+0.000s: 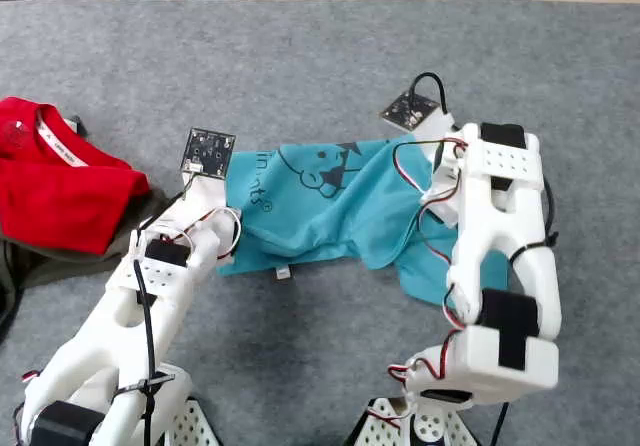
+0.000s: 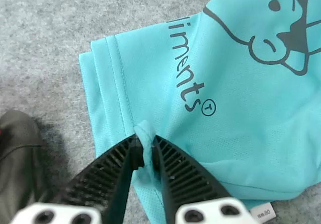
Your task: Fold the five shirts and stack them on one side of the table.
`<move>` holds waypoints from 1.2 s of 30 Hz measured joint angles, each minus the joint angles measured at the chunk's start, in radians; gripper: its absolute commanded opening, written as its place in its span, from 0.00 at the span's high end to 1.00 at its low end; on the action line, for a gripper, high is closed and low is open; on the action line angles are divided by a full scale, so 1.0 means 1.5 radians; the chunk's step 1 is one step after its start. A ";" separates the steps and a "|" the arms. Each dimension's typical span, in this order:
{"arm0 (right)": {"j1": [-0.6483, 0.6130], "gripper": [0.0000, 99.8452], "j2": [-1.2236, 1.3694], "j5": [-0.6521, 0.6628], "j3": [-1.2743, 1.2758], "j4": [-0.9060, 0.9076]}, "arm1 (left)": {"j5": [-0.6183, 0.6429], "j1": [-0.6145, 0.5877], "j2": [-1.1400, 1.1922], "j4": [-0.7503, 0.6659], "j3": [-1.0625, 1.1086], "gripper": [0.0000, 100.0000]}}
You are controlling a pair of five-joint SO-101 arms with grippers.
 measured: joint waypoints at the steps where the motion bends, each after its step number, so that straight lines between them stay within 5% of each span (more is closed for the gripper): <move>1: 0.000 0.81 -0.010 0.004 0.000 0.010 | 0.000 0.000 0.000 0.000 0.000 0.97; 13: -0.025 0.79 -0.054 0.087 0.041 0.058 | 0.000 0.000 0.000 0.000 0.000 0.97; 17: -0.079 0.73 -0.043 -0.021 0.044 0.019 | 0.000 0.000 0.000 0.000 0.000 0.97; 23: -0.128 0.83 0.004 -0.119 0.044 0.011 | 0.000 0.000 0.000 0.000 0.000 0.97; 29: -0.128 0.96 0.015 -0.131 0.044 0.015 | 0.000 0.000 0.000 0.000 0.000 0.97; 36: -0.075 0.86 -0.030 -0.090 0.042 0.081 | 0.000 0.000 0.000 0.000 0.000 0.97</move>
